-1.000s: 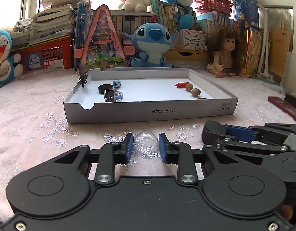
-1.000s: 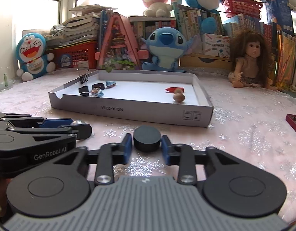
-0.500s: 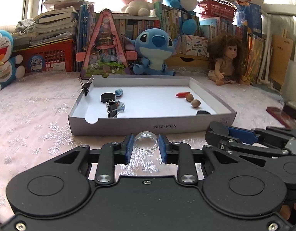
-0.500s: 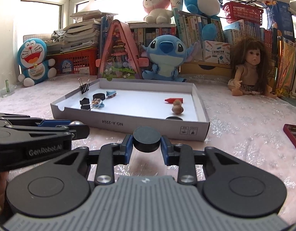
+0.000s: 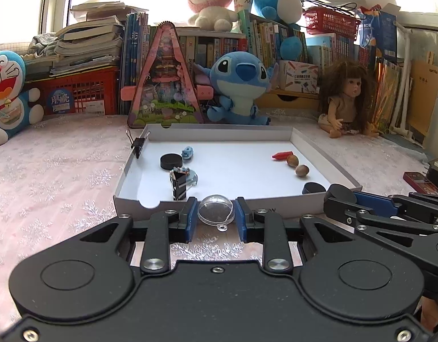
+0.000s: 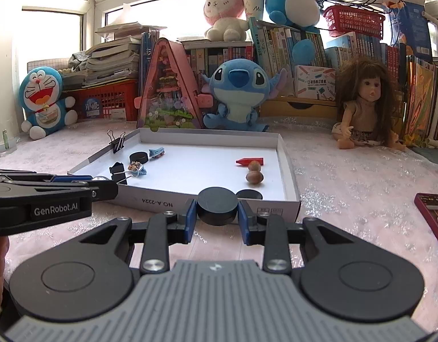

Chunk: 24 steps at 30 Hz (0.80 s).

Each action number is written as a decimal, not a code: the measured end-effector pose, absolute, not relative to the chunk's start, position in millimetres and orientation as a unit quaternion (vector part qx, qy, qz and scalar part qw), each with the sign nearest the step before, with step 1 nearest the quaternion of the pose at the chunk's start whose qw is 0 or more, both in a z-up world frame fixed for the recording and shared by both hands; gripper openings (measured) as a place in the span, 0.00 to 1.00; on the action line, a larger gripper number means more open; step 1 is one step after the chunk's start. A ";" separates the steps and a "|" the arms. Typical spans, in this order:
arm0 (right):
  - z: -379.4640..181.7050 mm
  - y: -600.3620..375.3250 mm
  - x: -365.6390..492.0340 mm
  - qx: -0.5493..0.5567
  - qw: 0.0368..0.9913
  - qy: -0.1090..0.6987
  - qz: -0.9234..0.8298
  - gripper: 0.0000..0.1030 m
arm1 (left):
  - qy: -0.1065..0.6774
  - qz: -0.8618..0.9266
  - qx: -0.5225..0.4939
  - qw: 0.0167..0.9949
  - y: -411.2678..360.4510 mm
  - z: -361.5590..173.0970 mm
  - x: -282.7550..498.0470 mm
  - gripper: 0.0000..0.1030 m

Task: Organize rigid objects
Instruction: 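Carry the dome with the left tool over the tray while the right tool carries the puck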

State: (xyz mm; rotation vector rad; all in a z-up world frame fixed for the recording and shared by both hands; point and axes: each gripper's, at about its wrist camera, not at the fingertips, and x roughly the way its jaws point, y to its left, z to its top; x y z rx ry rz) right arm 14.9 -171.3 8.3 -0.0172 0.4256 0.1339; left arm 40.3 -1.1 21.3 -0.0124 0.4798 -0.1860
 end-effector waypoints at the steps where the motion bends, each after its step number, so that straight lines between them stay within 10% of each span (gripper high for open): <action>1: 8.6 -171.7 15.4 -0.009 0.975 0.211 0.066 0.35 | 0.236 -0.091 -0.006 0.967 -0.5 22.6 41.2 0.26; 24: 20.3 -181.5 33.8 -0.006 0.977 0.206 0.055 0.35 | 0.236 -0.083 -0.017 0.968 14.1 34.1 66.7 0.25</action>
